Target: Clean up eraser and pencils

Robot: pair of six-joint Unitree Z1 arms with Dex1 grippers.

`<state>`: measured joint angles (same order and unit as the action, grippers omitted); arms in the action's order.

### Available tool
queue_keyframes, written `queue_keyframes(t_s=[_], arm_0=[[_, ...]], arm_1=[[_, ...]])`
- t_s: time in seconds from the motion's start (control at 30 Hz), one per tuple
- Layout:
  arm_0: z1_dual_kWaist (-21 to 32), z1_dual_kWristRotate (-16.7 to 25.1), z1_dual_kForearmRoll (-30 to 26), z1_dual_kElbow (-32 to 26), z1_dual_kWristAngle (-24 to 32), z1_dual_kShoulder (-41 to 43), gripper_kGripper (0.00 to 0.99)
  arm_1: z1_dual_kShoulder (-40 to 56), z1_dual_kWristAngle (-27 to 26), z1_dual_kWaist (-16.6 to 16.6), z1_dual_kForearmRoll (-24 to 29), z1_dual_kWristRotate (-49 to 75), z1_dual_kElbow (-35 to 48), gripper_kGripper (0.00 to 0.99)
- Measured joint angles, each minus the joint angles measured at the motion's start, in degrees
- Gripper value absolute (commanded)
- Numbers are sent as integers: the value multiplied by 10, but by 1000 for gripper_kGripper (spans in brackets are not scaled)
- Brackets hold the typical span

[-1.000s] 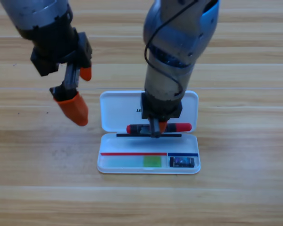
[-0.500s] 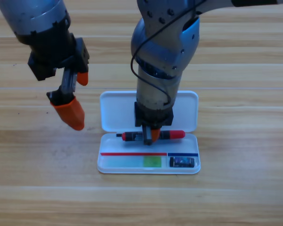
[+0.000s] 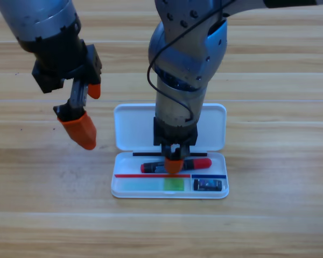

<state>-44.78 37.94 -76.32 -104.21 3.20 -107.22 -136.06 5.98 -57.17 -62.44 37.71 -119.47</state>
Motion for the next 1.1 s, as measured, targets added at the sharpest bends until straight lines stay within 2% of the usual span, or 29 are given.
queue_keyframes(t_s=[0.13, 0.3, 0.5, 0.6, 0.67, 0.73, 0.9, 1.0, 1.1], arm_0=[[0, 0, 0, 0, 0, -5, 990], [6, 0, 0, -6, 0, -6, 990], [59, 11, 2, -95, 4, -8, 990], [104, 32, 23, -146, 32, -26, 971], [136, 39, 53, -164, 59, -45, 900], [167, 40, 75, -179, 87, -72, 776], [224, 63, 85, -209, 162, -143, 267], [240, 105, 85, -209, 188, -179, 28], [247, 130, 85, -209, 220, -214, 0]], arm_1=[[21, -16, -2, 0, -5, 24, 985], [134, -94, -6, 11, -30, 108, 985], [348, -153, -9, 142, -77, 276, 985], [425, -185, -9, 183, -93, 328, 985], [464, -208, -9, 192, -104, 349, 985], [497, -229, -9, 200, -111, 367, 985], [544, -261, -9, 241, -123, 408, 985], [549, -271, -9, 242, -125, 420, 985], [549, -280, -9, 242, -127, 425, 985]])
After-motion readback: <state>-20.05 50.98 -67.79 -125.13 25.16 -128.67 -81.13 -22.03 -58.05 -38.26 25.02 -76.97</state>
